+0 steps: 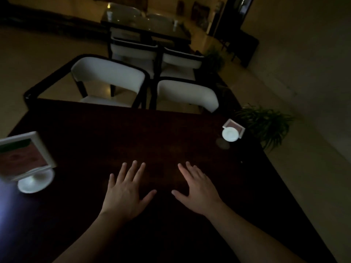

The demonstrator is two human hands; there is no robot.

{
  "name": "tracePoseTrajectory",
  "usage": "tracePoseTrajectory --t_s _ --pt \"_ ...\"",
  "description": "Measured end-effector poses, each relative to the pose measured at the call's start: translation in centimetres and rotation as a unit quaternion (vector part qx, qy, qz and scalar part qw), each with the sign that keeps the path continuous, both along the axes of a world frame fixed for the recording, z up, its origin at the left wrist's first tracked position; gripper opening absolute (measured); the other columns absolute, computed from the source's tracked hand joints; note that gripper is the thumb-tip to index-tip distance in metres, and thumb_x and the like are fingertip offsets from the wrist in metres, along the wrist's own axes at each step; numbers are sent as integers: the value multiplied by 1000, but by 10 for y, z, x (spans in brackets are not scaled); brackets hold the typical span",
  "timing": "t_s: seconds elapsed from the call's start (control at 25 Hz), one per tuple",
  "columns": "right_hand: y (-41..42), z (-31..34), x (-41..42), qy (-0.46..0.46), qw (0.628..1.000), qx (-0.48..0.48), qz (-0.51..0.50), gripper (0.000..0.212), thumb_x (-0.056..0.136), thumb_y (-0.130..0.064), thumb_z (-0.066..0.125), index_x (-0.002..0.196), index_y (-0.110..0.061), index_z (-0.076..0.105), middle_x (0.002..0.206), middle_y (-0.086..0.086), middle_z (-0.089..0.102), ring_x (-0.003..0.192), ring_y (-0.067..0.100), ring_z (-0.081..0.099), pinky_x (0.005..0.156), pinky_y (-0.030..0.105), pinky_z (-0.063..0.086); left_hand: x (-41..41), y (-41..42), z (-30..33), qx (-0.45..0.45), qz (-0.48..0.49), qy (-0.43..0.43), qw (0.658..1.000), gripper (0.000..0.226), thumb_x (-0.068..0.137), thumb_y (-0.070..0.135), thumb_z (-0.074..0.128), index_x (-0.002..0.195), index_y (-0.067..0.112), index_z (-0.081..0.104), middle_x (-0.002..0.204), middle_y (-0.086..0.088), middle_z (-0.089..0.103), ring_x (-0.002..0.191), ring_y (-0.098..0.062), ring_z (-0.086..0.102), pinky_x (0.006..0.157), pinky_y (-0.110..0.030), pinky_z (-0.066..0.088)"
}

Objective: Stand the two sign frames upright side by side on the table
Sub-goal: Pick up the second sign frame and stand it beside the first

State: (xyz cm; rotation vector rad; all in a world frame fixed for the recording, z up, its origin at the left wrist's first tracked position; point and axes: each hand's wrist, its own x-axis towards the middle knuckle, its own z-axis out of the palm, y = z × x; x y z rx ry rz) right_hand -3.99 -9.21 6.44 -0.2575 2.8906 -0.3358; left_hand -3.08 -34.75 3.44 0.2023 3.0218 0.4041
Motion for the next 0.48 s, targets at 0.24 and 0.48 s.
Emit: tracePoseTrajectory --t_s 0.24,0.48 --pt "130 -5 -27 30 997 -21 -67 94 76 -83 42 152 -45 3 167 -4 11 151 23 12 115 51 25 -40 131 4 4 -55 7 998 94 73 90 6 148 41 -21 160 7 -17 146 -21 -19 118 -53 1" --pt "253 -20 -77 54 997 -30 -44 87 88 -62 53 156 -27 13 165 2 18 149 25 22 114 47 30 -81 262 5 0 -23 4 1000 94 78 85 18 153 36 -12 163 3 -10 148 -21 -13 120 -52 8"
